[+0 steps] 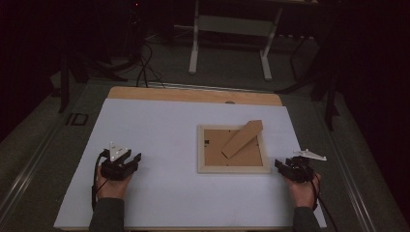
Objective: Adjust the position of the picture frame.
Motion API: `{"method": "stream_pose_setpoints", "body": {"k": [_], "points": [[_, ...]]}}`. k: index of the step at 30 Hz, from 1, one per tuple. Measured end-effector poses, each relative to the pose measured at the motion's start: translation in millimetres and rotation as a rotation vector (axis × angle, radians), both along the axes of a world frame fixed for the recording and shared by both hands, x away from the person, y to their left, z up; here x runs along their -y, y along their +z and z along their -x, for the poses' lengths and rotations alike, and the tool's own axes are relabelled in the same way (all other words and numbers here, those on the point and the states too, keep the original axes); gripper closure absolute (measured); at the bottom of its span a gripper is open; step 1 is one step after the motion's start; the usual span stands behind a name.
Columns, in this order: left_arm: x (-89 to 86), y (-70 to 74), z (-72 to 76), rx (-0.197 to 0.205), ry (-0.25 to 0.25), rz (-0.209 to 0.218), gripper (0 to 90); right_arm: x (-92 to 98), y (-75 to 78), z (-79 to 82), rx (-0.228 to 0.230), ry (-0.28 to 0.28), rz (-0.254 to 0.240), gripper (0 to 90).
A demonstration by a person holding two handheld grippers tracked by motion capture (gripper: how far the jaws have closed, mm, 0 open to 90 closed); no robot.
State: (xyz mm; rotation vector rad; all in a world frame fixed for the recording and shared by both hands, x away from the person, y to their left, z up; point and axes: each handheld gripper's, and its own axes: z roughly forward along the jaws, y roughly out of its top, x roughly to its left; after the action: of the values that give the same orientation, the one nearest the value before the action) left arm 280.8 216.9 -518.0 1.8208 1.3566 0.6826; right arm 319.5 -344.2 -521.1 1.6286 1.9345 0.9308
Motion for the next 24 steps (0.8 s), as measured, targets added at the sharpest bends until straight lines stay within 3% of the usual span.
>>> {"method": "stream_pose_setpoints", "body": {"k": [1,4,12,14,16,18,24], "points": [[1.5,0.5,-0.2,-0.006,-0.016,0.019,58.6,-0.5,0.2,0.3,0.002,0.007,0.000,53.9],[6.2,2.7,-1.8,-0.031,-0.009,0.007,61.0,-1.3,0.5,0.6,0.007,0.020,-0.001,59.2],[16.1,2.4,-2.9,-0.045,-0.049,0.015,66.3,-8.3,0.8,0.9,0.017,0.076,-0.006,70.3],[15.5,3.0,-2.3,-0.047,-0.043,0.017,66.3,-12.1,0.1,1.1,0.017,0.082,0.013,77.2],[14.0,3.1,-2.1,-0.052,-0.005,0.019,66.2,-13.9,-0.4,1.0,0.015,0.090,0.017,81.9],[10.8,3.1,-2.3,-0.061,0.016,0.049,66.6,-14.6,-0.8,0.8,0.014,0.094,0.021,83.0],[7.6,2.6,-2.1,-0.061,0.008,0.046,66.3,-20.6,-3.6,-1.8,-0.002,0.105,0.024,89.3]]}}
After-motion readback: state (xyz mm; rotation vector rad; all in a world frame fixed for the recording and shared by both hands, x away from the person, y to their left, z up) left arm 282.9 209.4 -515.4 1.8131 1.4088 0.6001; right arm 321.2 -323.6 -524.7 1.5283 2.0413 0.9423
